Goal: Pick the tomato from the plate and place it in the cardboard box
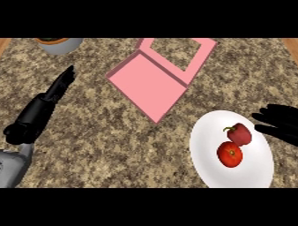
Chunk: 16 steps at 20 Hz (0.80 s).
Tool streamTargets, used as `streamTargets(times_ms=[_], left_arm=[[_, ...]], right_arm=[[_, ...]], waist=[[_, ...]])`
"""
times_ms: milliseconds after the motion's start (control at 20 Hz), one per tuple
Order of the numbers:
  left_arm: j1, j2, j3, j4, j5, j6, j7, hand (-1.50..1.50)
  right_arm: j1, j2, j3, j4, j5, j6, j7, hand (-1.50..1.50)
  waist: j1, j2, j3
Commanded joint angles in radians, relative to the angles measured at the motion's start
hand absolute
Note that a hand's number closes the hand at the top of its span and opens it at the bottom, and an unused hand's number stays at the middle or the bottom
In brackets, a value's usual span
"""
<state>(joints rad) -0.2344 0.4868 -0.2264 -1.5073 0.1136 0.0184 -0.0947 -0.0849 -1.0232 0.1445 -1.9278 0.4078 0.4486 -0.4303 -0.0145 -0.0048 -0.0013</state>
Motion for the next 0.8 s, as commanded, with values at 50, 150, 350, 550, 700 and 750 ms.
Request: streamTargets(times_ms=[50,150,350,550,700,750], left_arm=[[-0.032,-0.003,0.026,-0.010,-0.002,-0.028,0.035,0.00],[0.013,-0.026,0.018,-0.010,-0.040,-0.007,0.000,0.00],[-0.037,-0.082,0.010,-0.006,-0.082,-0.001,0.042,0.00],[-0.010,-0.087,0.051,-0.030,-0.084,-0.031,0.036,0.00],[0.018,-0.048,0.106,-0.025,-0.055,-0.095,0.002,0.00],[0.037,-0.082,0.057,-0.061,-0.090,-0.073,0.038,0.00]], right_arm=[[0.049,0.013,0.044,-0.195,0.080,0.079,0.207,-1.50],[0.109,0.067,0.088,-0.246,0.141,0.069,0.264,-1.50],[0.039,0.148,0.137,-0.168,0.200,0.142,0.313,-1.50],[0.114,0.179,0.139,-0.225,0.252,0.182,0.332,-1.50],[0.073,0.246,0.181,-0.217,0.344,0.170,0.386,-1.50],[0.040,0.261,0.182,-0.142,0.377,0.141,0.351,-1.50]], waist=[[0.003,0.001,0.000],[0.005,0.002,0.001],[0.014,0.005,0.001],[0.010,0.003,0.001],[0.016,0.004,0.001],[0.020,0.004,0.001]])
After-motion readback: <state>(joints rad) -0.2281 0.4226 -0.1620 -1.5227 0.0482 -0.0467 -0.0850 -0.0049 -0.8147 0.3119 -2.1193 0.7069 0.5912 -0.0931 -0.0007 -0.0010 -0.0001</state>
